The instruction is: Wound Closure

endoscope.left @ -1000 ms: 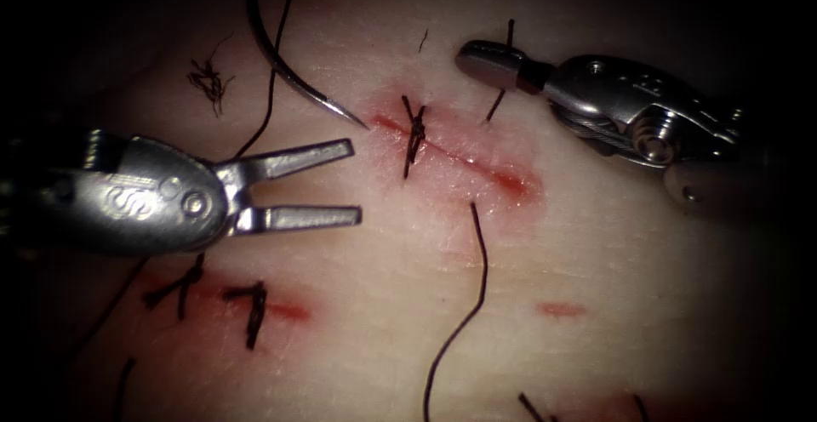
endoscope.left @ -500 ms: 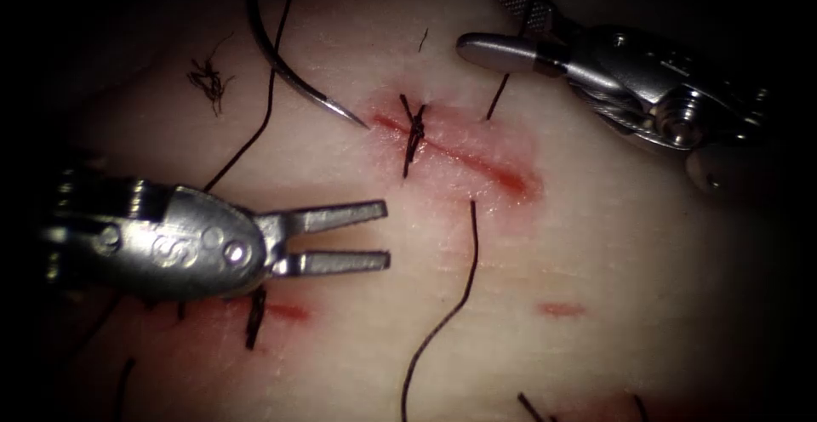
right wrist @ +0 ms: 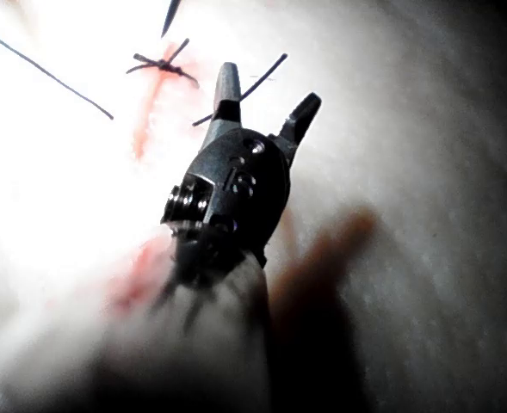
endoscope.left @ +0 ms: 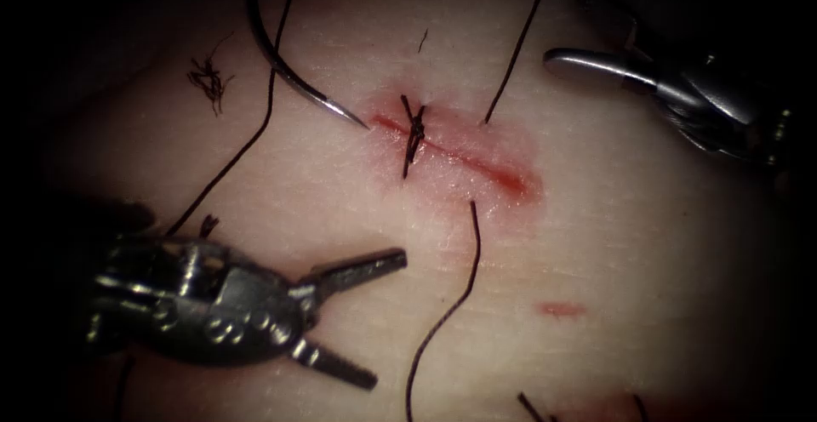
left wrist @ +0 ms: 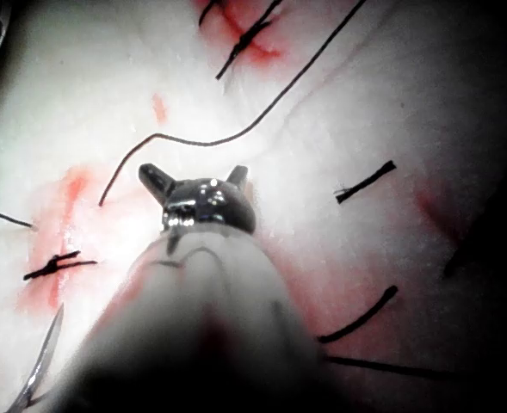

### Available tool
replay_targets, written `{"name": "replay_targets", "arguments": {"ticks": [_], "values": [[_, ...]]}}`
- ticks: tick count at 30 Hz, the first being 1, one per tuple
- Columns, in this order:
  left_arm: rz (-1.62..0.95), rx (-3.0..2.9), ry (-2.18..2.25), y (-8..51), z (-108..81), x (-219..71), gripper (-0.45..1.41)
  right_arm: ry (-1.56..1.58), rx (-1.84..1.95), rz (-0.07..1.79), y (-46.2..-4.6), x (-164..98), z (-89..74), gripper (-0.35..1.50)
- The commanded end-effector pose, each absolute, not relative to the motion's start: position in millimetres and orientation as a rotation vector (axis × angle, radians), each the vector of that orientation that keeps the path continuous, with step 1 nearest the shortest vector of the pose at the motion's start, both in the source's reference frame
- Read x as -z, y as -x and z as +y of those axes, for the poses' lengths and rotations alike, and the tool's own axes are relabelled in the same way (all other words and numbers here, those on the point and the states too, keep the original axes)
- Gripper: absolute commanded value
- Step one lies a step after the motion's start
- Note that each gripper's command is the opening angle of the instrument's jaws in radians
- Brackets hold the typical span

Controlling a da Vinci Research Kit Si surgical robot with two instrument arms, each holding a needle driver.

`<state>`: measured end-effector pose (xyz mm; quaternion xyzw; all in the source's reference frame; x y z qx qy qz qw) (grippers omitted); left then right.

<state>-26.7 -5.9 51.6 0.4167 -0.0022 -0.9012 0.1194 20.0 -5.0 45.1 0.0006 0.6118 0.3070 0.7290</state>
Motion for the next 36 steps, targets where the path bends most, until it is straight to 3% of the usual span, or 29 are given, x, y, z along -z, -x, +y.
{"name": "replay_targets", "arguments": {"ticks": [1,10,16,18,21,25,28,31,33,35,36], "values": [[-0.027,2.605,-1.207,27.4,-6.2,-52.3,0.61,0.003,-0.669,1.350,-20.7,-45.4,-4.6,1.45],[-0.188,2.355,-1.121,28.7,-8.1,-52.4,0.66,0.012,-0.674,1.369,-20.6,-45.5,-4.5,1.45],[-0.219,2.246,-1.155,29.9,-9.5,-50.8,0.83,0.011,-0.669,1.372,-20.5,-45.6,-4.6,1.43],[-0.222,2.226,-1.157,30.1,-9.7,-50.4,1.01,0.011,-0.668,1.373,-20.5,-45.7,-4.7,1.43],[-0.224,2.205,-1.163,30.4,-9.8,-49.8,1.03,0.012,-0.665,1.378,-20.4,-45.9,-4.7,1.43],[-0.226,2.191,-1.172,30.6,-10.1,-49.7,0.81,0.010,-0.658,1.383,-20.4,-46.1,-4.8,1.43],[-0.228,2.184,-1.173,30.8,-10.4,-49.8,0.42,0.005,-0.653,1.384,-20.4,-46.1,-4.9,1.41],[-0.230,2.177,-1.174,30.9,-10.6,-50.0,0.15,-0.010,-0.640,1.387,-20.4,-46.0,-5.3,1.40],[-0.228,2.171,-1.179,30.9,-10.2,-50.2,-0.28,-0.021,-0.595,1.348,-20.5,-45.6,-5.9,1.40],[-0.223,2.163,-1.187,30.7,-9.8,-50.3,-0.45,-0.027,-0.561,1.320,-20.6,-45.2,-6.5,1.40],[-0.225,2.163,-1.184,30.5,-9.4,-50.5,-0.45,-0.033,-0.532,1.330,-20.6,-44.8,-6.9,1.40]]}}
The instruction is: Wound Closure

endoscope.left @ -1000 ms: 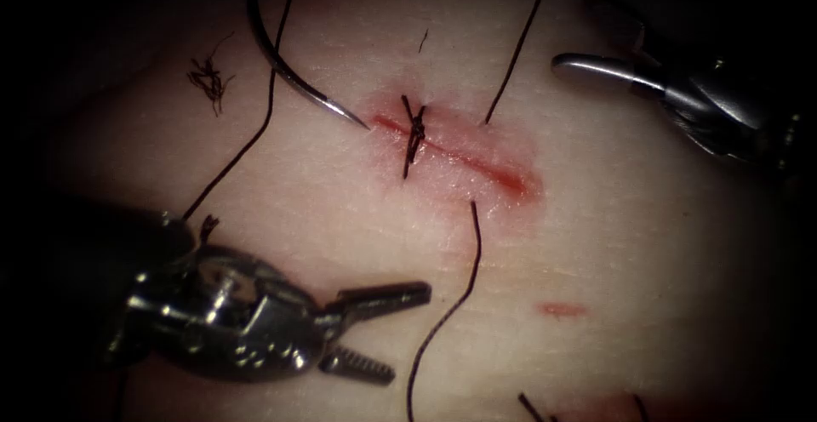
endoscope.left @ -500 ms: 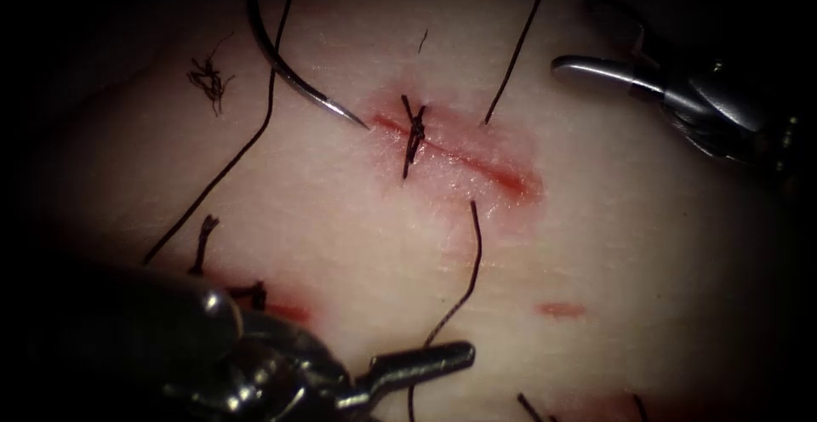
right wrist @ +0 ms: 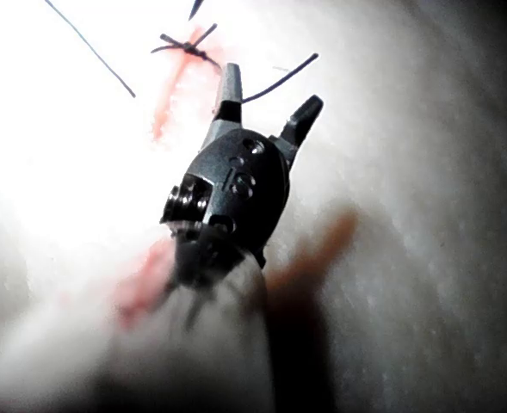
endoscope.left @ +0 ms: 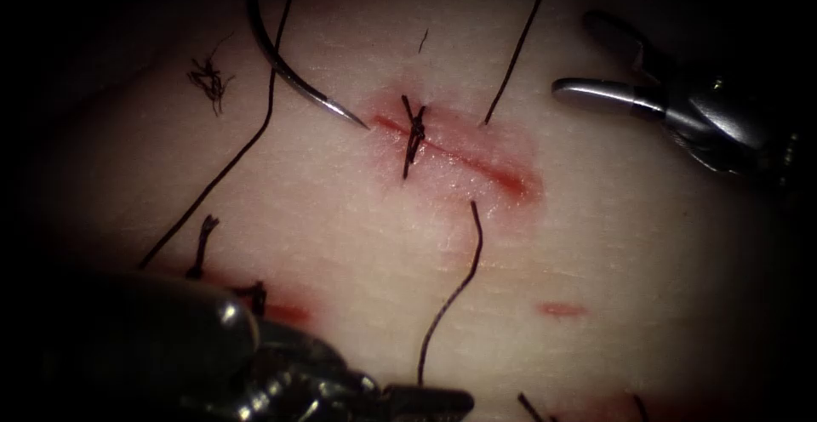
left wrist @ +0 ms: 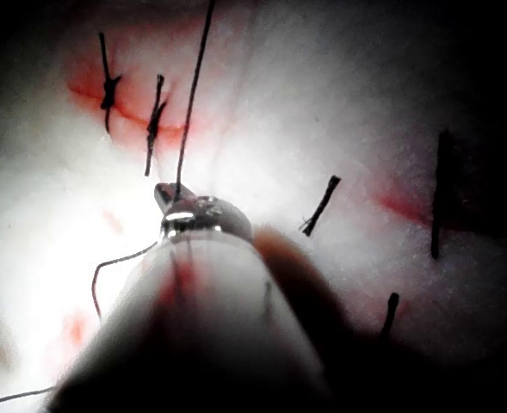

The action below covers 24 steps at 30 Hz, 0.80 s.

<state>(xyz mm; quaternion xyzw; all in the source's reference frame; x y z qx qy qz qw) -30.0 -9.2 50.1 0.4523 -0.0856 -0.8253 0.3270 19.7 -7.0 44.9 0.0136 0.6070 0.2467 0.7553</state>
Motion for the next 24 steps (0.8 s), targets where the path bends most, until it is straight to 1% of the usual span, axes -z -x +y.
{"name": "replay_targets", "arguments": {"ticks": [1,8,9,19,24], "values": [[-0.226,2.162,-1.182,30.3,-9.1,-51,-0.45,-0.046,-0.523,1.340,-20.5,-45,-7.2,1.40],[-0.235,2.171,-1.169,29.1,-8.1,-51,-0.45,-0.059,-0.334,1.388,-20.3,-42,-9.8,1.38],[-0.233,2.175,-1.168,29.0,-7.7,-51,-0.45,-0.040,-0.258,1.382,-20.7,-41,-10.7,1.38],[-0.220,2.200,-1.174,30.2,-5.7,-49,-0.45,0.065,0.051,1.322,-24.6,-36,-14.0,1.31],[-0.222,2.199,-1.173,30.2,-5.8,-50,-0.45,0.192,0.183,1.277,-26.3,-34,-13.7,1.28]]}}
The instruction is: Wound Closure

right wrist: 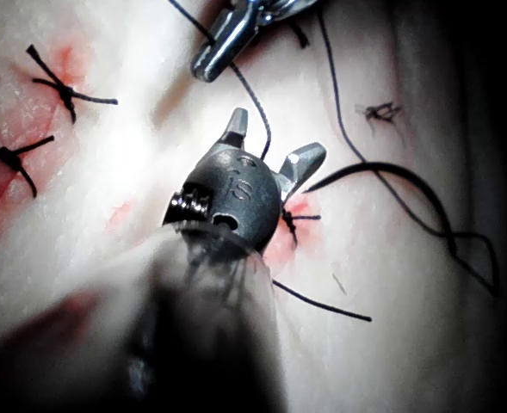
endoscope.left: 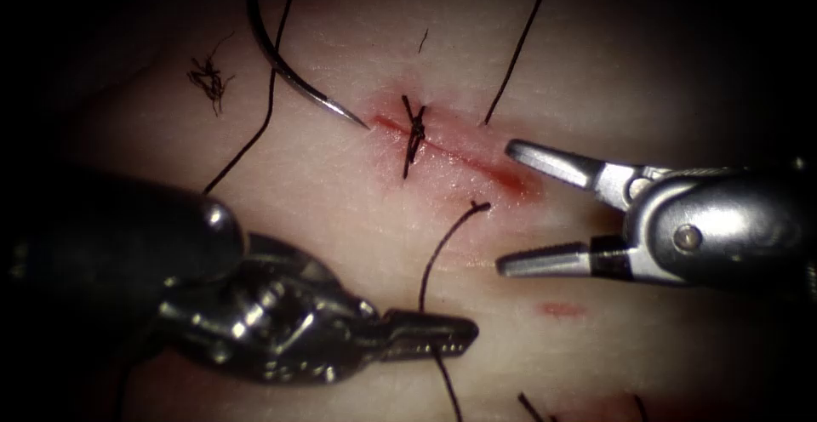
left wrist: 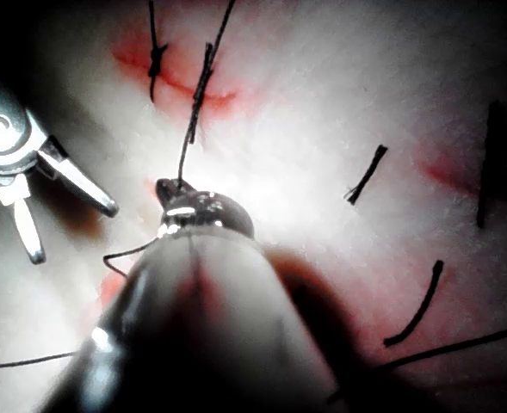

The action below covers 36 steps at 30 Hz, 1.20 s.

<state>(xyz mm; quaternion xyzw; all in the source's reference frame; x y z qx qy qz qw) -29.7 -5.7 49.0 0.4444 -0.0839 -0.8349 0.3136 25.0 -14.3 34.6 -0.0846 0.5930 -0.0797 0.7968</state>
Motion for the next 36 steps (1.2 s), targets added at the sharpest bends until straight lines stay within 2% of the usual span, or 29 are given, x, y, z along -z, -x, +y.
{"name": "replay_targets", "arguments": {"ticks": [1,19,27,28,30,31,32,33,36], "values": [[-0.221,2.198,-1.174,30.1,-5.7,-49.5,-0.45,0.203,0.197,1.275,-26.5,-34.2,-13.7,1.28],[-0.223,2.206,-1.165,29.7,-5.5,-49.1,-0.45,0.326,0.376,1.189,-28.7,-35.7,-14.6,1.25],[-0.224,2.208,-1.162,29.7,-5.5,-49.1,-0.45,0.325,0.423,1.141,-31.4,-37.2,-16.0,1.23],[-0.224,2.208,-1.162,29.7,-5.5,-49.1,-0.45,0.328,0.428,1.140,-31.6,-37.2,-16.0,1.16],[-0.225,2.208,-1.162,29.7,-5.6,-49.1,-0.45,0.328,0.428,1.140,-31.4,-37.0,-16.1,0.62],[-0.225,2.208,-1.162,29.7,-5.6,-49.1,-0.45,0.323,0.429,1.147,-31.2,-36.8,-15.9,0.07],[-0.225,2.208,-1.162,29.7,-5.6,-49.1,-0.45,0.314,0.433,1.156,-30.9,-36.6,-15.7,-0.35],[-0.221,2.213,-1.165,29.7,-5.6,-49.1,-0.45,0.313,0.438,1.164,-30.6,-36.4,-15.5,-0.35],[-0.221,2.213,-1.165,29.8,-5.4,-49.1,0.17,0.344,0.414,1.198,-29.1,-35.8,-14.2,-0.35]]}}
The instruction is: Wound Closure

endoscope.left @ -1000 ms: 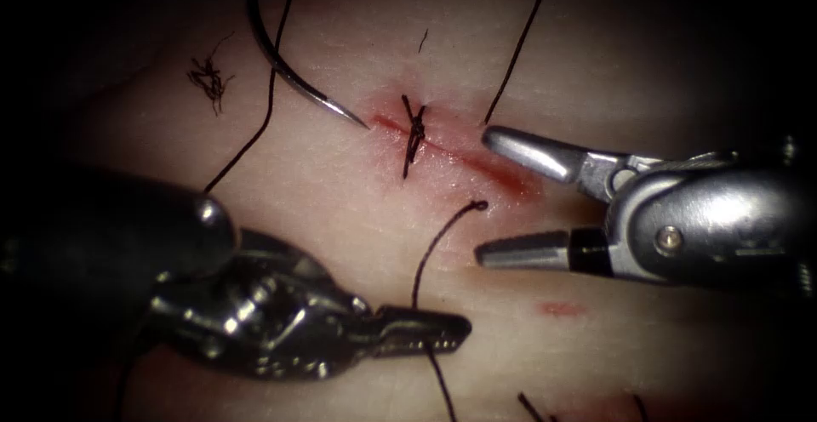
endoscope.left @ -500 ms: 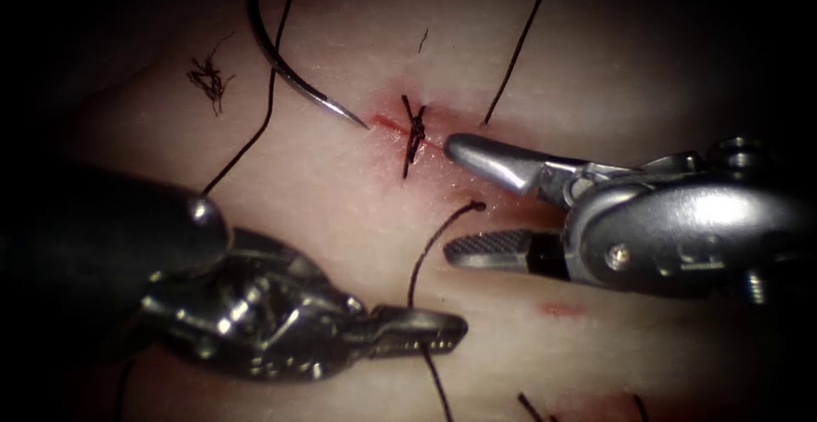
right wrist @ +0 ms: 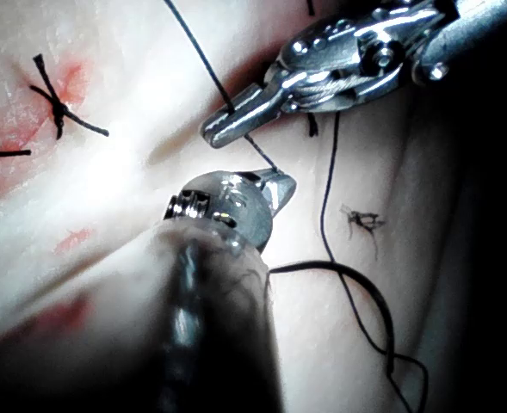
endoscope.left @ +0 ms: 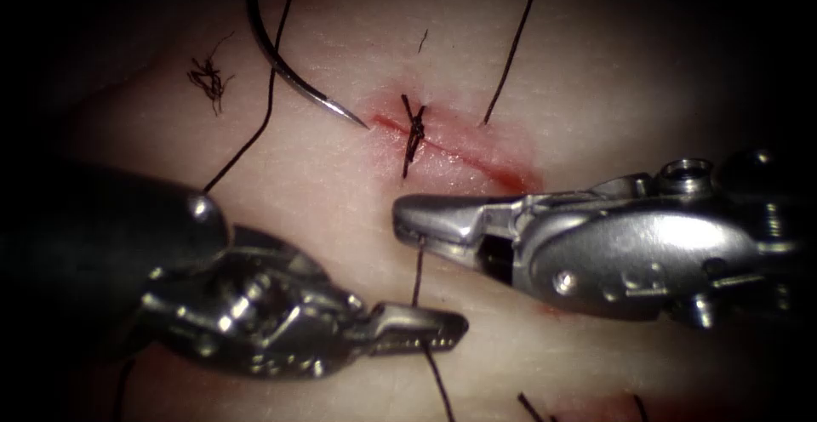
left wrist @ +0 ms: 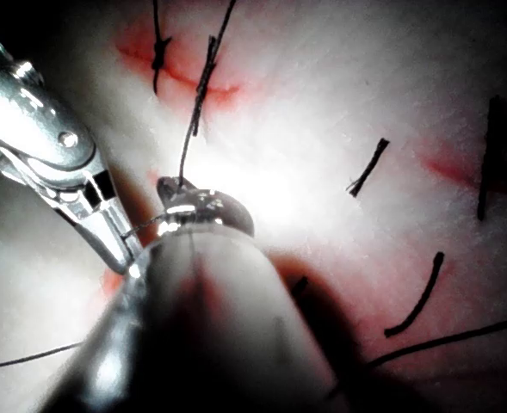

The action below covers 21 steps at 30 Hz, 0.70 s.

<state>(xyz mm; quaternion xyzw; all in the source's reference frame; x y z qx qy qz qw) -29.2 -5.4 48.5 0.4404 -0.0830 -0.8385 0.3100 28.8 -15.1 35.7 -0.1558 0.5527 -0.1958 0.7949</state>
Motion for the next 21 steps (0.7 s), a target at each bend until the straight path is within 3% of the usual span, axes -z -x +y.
{"name": "replay_targets", "arguments": {"ticks": [1,2,3,4,6,10,14,21], "values": [[-0.222,2.214,-1.164,29.8,-5.4,-49.1,0.34,0.347,0.410,1.200,-28.8,-35.9,-14.0,-0.35],[-0.222,2.215,-1.164,29.9,-5.4,-49.2,0.39,0.347,0.409,1.199,-28.7,-36.0,-13.8,-0.35],[-0.210,2.236,-1.173,30.0,-5.5,-49.1,0.31,0.351,0.405,1.196,-28.6,-36.1,-13.6,-0.35],[-0.223,2.239,-1.179,30.1,-5.7,-49.0,0.64,0.358,0.401,1.188,-28.6,-36.6,-13.4,-0.35],[-0.276,2.246,-1.213,30.4,-5.7,-48.7,0.79,0.360,0.386,1.173,-28.7,-37.2,-13.2,-0.35],[-0.355,2.228,-1.324,31.2,-5.7,-48.2,0.79,0.338,0.313,1.152,-29.1,-38.8,-12.6,-0.35],[-0.371,2.185,-1.328,31.7,-6.0,-48.4,0.96,0.320,0.238,1.158,-29.2,-40.6,-12.0,-0.35],[-0.373,2.153,-1.337,31.4,-5.9,-49.7,0.91,0.248,0.060,1.194,-28.6,-43.2,-10.4,-0.35]]}}
